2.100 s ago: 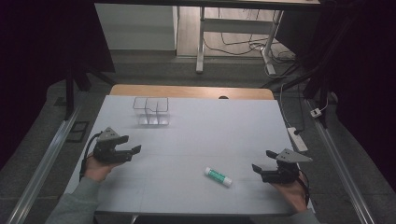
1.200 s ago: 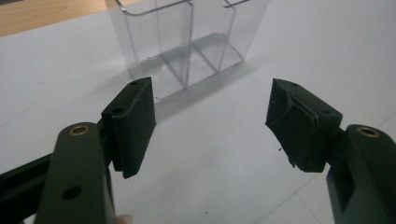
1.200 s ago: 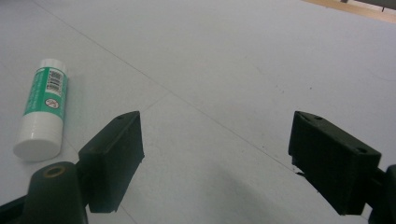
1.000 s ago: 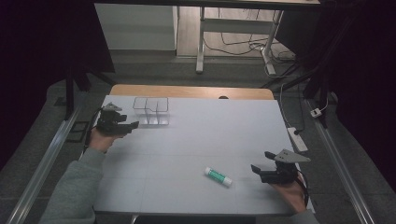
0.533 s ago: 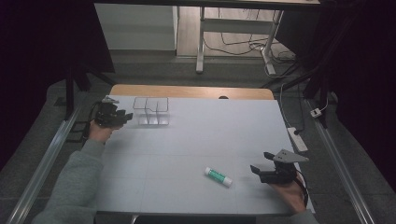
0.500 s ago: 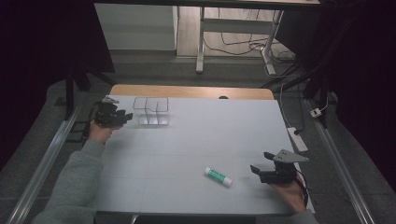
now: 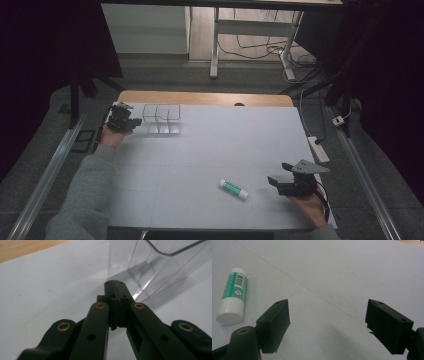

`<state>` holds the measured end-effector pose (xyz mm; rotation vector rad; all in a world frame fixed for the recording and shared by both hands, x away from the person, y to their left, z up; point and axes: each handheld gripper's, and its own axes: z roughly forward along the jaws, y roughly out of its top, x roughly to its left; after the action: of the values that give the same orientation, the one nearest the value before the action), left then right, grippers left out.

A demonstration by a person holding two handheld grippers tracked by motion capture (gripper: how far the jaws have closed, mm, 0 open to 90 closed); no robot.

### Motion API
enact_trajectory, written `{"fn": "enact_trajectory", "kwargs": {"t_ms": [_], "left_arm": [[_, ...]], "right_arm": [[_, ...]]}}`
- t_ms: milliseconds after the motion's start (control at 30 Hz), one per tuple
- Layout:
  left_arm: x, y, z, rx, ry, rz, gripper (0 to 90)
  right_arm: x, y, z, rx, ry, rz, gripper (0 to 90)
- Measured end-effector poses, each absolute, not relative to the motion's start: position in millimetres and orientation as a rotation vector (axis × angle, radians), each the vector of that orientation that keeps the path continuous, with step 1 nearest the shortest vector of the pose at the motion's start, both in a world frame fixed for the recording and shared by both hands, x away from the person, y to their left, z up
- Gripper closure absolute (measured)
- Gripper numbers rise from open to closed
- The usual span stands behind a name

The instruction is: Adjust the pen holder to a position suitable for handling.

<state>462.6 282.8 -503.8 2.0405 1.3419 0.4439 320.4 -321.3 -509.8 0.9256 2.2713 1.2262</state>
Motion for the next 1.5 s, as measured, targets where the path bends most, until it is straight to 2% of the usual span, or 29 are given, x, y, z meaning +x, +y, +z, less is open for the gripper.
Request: {"fn": "enact_trajectory", "kwargs": {"t_ms": [467, 1500], "left_arm": [[473, 282, -515, 1.992, 1.339, 0.399, 88.9], [478, 266, -512, 2.048, 1.288, 0.391, 88.8]], "right_arm": [[319, -322, -508, 0.924, 2.264, 1.229, 19.9], [319, -321, -509, 0.922, 2.270, 1.223, 20.1]]}}
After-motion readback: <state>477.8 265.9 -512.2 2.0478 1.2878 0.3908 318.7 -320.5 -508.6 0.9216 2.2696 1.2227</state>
